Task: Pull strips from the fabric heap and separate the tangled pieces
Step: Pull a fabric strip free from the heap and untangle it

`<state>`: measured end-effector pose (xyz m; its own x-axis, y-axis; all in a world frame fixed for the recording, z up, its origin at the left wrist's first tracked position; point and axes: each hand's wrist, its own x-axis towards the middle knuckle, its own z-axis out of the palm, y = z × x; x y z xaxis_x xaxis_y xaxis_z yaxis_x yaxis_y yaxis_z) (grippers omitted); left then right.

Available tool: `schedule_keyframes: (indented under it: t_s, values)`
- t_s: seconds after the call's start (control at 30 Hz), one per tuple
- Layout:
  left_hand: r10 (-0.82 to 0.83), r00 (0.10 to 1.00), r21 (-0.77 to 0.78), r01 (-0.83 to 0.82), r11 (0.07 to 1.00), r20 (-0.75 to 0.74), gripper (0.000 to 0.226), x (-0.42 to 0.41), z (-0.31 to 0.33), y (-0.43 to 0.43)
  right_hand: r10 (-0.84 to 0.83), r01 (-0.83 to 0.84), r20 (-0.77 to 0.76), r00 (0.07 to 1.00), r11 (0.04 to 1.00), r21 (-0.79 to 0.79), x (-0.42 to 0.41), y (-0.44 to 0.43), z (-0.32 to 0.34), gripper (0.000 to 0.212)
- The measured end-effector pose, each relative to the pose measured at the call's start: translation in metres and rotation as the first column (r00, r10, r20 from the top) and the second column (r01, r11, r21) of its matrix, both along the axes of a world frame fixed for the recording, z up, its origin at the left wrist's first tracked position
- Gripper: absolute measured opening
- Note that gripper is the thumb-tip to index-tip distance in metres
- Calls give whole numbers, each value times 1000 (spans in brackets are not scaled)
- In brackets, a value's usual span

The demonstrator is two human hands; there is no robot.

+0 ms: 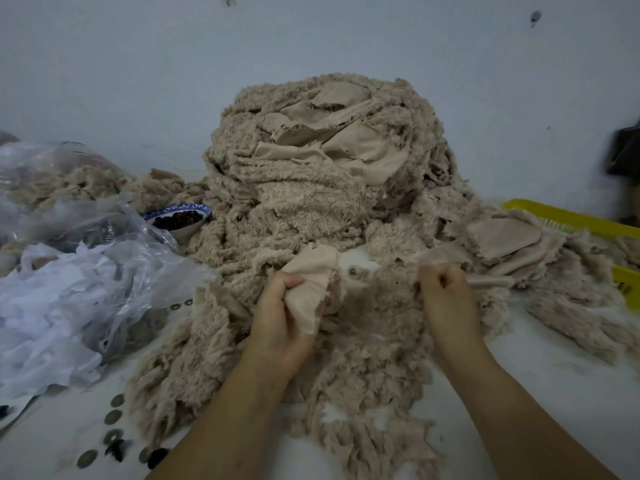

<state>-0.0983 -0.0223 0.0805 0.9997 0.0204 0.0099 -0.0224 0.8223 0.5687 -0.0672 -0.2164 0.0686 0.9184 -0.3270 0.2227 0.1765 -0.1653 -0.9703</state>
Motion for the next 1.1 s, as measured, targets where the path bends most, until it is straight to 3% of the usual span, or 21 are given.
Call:
schedule_keyframes:
  t_s: [0.07,0.13,0.2,0.27,0.37,0.5,0.57,0.67,0.73,0.8,0.9,0.97,1.0,1.1]
  values:
    - [-85,996,84,84,993,5,34,-3,-2,-6,153,-153,11,988,988,-30,-7,13,1,21]
    - [-162,987,186,158,970,5,31,-7,-3,-10,267,-266,35,963,963,-51,-15,26,1,27]
    - [-219,976,277,211,937,-2,39,-10,-3,-12,363,-357,17,932,924,-136,-20,32,2,43]
    - [-221,975,333,213,919,-15,47,-10,-5,-13,382,-374,-22,924,890,-261,-20,34,1,36]
    - [-197,980,283,190,940,-3,38,-7,-4,-15,353,-316,16,936,856,-410,-18,29,-1,41]
    - [-13,1000,39,13,999,7,32,-1,1,-1,272,-234,73,960,916,-325,-14,17,3,41]
    - [51,999,141,-49,989,-13,26,0,0,1,256,-223,72,964,926,-304,-12,14,4,34]
    - [11,997,483,30,875,-81,27,-7,-4,-15,370,-364,-17,929,903,-229,-15,20,0,34]
    - [-2,999,668,36,743,-51,39,-13,-11,-24,485,-501,-145,863,859,-109,-20,28,-4,52]
    - [-43,999,774,50,631,-29,42,-18,-16,-30,486,-506,-191,853,859,-74,-18,32,-8,54]
    - [108,984,828,55,558,-139,48,-17,-14,-31,391,-410,-134,911,895,-177,-15,31,-6,36]
    - [178,974,812,13,584,-144,58,-9,-14,-27,371,-372,-53,927,889,-266,-15,30,-7,40]
    - [182,976,784,-17,620,-122,51,-6,-12,-25,373,-357,-1,928,887,-293,-16,30,-8,42]
    - [222,960,524,-103,845,-169,25,1,-7,-13,410,-364,51,911,855,-369,-18,29,-9,46]
